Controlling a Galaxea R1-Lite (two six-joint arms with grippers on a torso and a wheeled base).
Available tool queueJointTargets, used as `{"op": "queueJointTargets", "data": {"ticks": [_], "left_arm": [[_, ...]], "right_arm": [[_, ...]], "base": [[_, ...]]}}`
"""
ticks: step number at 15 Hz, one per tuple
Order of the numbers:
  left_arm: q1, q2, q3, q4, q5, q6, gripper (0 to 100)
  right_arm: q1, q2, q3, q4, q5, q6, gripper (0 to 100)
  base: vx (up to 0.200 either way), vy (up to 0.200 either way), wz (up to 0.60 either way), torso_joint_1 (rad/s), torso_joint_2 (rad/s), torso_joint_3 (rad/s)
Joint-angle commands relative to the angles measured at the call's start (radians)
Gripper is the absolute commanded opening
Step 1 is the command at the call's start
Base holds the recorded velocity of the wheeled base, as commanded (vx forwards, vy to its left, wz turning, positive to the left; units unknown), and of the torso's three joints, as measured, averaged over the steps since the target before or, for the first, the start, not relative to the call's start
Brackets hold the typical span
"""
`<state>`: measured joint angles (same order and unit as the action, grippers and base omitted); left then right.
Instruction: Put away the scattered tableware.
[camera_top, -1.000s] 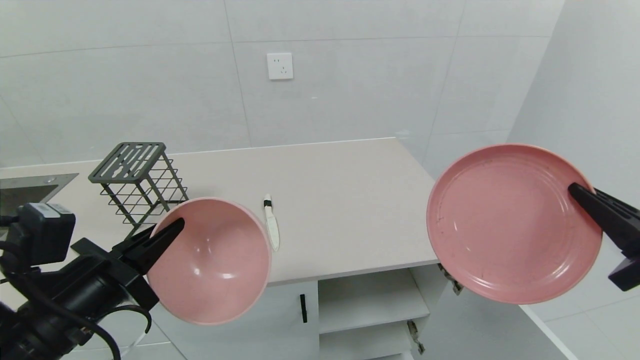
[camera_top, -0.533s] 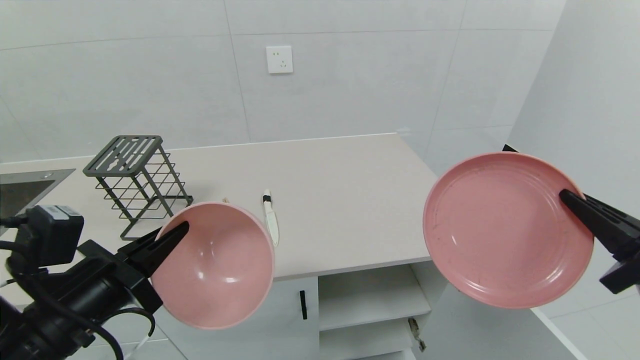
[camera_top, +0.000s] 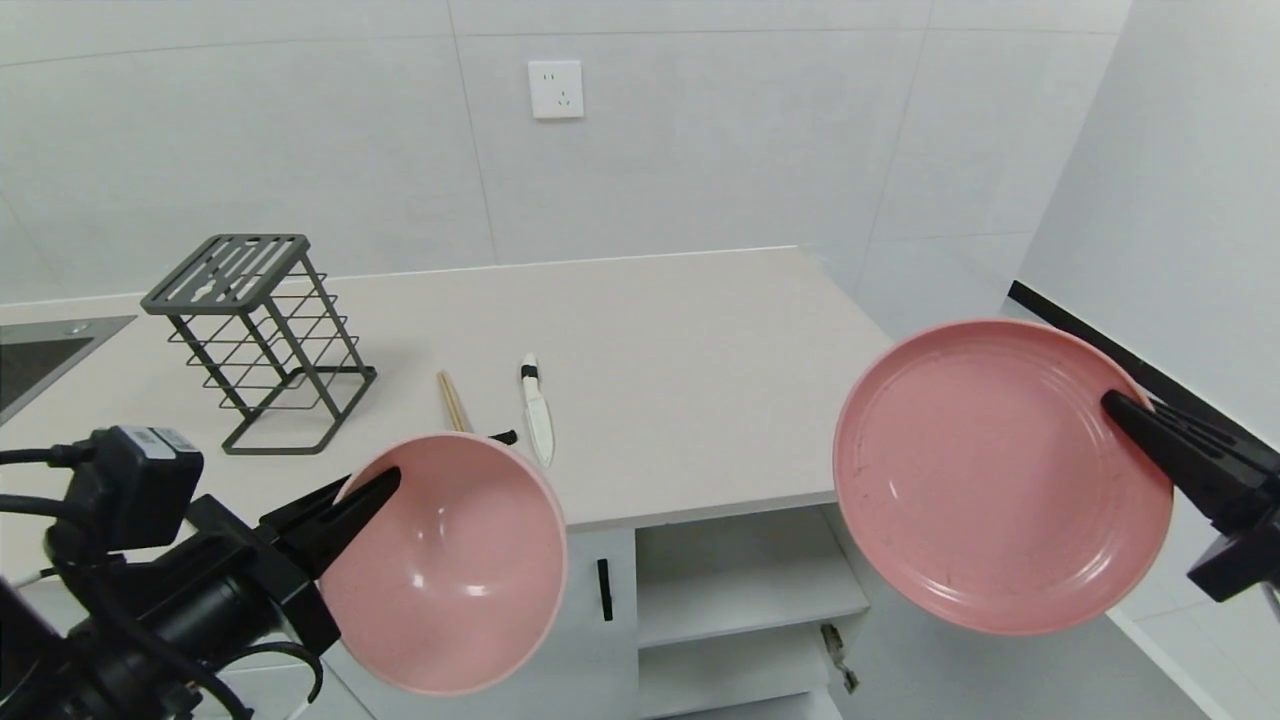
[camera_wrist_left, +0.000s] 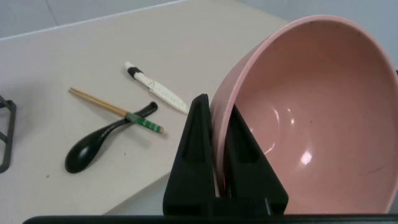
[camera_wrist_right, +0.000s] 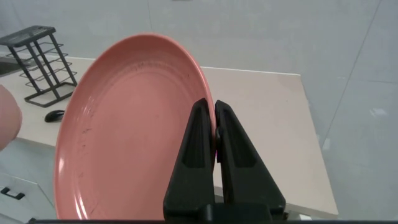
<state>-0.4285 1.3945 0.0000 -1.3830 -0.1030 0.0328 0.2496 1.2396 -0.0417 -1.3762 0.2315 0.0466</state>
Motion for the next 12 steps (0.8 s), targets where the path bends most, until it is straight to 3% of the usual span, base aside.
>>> {"op": "queueJointTargets", "data": {"ticks": [1,2,4,12], "left_arm": [[-0.009,-0.002,0.0,0.019,0.002,0.038,0],[-0.01,-0.009,0.0,0.042,0.002,0.062,0],[-0.01,-0.029,0.0,0.084,0.0,0.076,0],[-0.01,-0.031,0.0,0.088,0.002,0.075,0]], "right_arm": [[0.005,0.001,0.0,0.0,0.0,-0.001,0],[0.005,0.001,0.0,0.0,0.0,-0.001,0],[0.005,0.003,0.002,0.0,0.0,0.001,0],[0.02,0.011,0.002,0.002,0.0,0.002,0]], "base": [[0.0,0.0,0.0,-0.212,0.41,0.212],[0.0,0.0,0.0,-0.124,0.24,0.124],[0.0,0.0,0.0,-0.166,0.32,0.159],[0.0,0.0,0.0,-0.203,0.4,0.196]]}}
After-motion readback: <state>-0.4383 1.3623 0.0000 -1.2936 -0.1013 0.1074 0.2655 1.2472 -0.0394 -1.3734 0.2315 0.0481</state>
